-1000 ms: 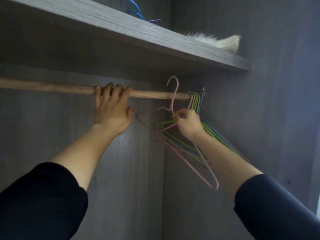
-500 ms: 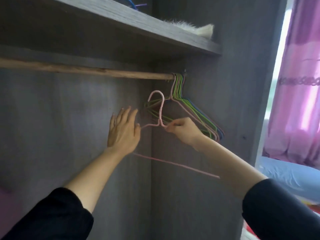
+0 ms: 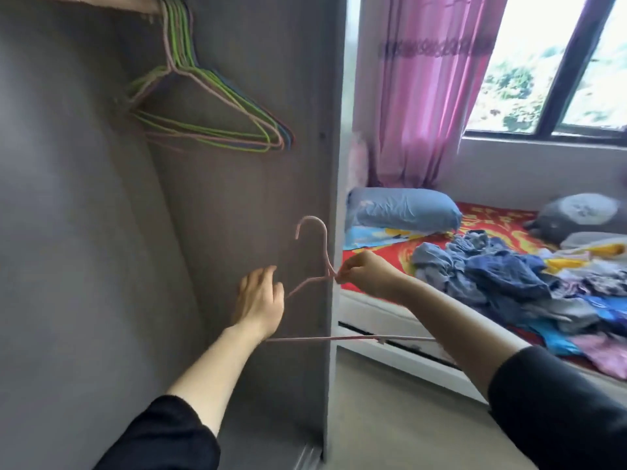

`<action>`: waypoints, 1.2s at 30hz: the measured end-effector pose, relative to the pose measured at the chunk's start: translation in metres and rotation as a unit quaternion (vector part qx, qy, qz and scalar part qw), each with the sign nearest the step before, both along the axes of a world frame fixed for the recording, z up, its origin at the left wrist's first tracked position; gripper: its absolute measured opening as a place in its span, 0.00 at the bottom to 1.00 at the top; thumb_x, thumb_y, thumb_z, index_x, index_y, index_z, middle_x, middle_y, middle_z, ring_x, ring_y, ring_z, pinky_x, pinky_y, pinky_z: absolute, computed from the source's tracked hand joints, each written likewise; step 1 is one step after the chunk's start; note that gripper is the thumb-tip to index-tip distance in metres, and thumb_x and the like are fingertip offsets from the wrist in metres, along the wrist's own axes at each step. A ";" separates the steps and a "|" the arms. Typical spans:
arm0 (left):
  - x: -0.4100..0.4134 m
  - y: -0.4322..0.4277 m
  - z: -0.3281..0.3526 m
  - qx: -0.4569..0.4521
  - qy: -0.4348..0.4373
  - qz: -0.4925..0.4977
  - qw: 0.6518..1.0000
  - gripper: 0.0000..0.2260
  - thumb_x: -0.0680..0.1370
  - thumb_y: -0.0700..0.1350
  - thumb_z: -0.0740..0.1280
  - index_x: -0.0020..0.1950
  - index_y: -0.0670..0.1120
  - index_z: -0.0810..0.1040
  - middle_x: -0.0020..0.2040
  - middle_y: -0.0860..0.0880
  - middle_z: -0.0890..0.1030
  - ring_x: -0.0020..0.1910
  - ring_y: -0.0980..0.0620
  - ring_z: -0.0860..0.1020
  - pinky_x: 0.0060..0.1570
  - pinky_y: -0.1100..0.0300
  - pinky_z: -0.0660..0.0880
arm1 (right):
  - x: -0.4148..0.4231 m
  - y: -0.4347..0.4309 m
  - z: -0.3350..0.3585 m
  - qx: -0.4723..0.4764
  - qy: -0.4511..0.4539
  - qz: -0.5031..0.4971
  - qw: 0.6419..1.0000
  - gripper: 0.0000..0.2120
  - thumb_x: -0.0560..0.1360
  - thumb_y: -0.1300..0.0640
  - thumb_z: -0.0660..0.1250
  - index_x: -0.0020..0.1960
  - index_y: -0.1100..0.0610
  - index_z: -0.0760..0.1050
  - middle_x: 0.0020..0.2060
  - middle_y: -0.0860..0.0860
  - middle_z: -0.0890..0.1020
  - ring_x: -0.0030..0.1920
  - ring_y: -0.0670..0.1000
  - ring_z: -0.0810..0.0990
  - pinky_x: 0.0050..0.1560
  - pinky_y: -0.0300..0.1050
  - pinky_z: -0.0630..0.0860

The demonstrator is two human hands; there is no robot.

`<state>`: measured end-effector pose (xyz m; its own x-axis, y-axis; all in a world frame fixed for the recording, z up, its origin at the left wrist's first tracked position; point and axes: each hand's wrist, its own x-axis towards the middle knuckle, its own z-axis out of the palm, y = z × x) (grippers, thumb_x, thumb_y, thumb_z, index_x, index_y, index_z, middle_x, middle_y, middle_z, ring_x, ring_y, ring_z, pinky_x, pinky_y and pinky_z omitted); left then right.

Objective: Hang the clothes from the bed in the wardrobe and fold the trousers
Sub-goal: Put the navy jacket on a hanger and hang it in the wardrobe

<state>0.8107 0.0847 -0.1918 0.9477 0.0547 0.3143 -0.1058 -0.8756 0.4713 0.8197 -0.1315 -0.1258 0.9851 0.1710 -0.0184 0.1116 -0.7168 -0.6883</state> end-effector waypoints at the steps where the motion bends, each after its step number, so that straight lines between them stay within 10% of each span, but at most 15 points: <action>1: -0.002 -0.012 -0.009 -0.008 -0.001 -0.009 1.000 0.19 0.82 0.46 0.55 0.73 0.46 0.66 0.71 0.45 0.68 0.69 0.45 0.65 0.68 0.55 0.57 | -0.005 -0.012 -0.005 -0.009 0.002 -0.002 1.000 0.09 0.75 0.52 0.69 0.36 0.52 0.79 0.29 0.46 0.76 0.30 0.45 0.71 0.30 0.39 0.66; 13: 0.030 -0.359 -0.064 0.005 0.107 -0.264 0.959 0.19 0.81 0.45 0.56 0.72 0.44 0.67 0.68 0.41 0.70 0.67 0.43 0.65 0.68 0.53 0.59 | -0.075 -0.325 -0.047 -0.058 0.048 -0.238 0.968 0.15 0.77 0.52 0.65 0.32 0.50 0.78 0.23 0.41 0.76 0.26 0.41 0.71 0.25 0.34 0.66; 23: 0.034 -0.619 -0.068 0.057 0.132 -0.376 0.915 0.20 0.82 0.49 0.54 0.73 0.47 0.64 0.70 0.45 0.67 0.70 0.46 0.61 0.69 0.52 0.59 | -0.111 -0.575 -0.078 -0.011 0.067 -0.461 0.885 0.24 0.77 0.44 0.64 0.27 0.55 0.66 0.24 0.50 0.71 0.30 0.52 0.71 0.40 0.46 0.67; 36: 0.149 -0.880 -0.123 0.151 0.180 -0.449 0.862 0.19 0.81 0.49 0.54 0.70 0.46 0.67 0.68 0.41 0.69 0.67 0.41 0.65 0.67 0.52 0.62 | -0.020 -0.793 -0.132 -0.018 0.116 -0.539 0.834 0.27 0.78 0.48 0.64 0.24 0.55 0.62 0.25 0.51 0.70 0.36 0.53 0.70 0.37 0.44 0.61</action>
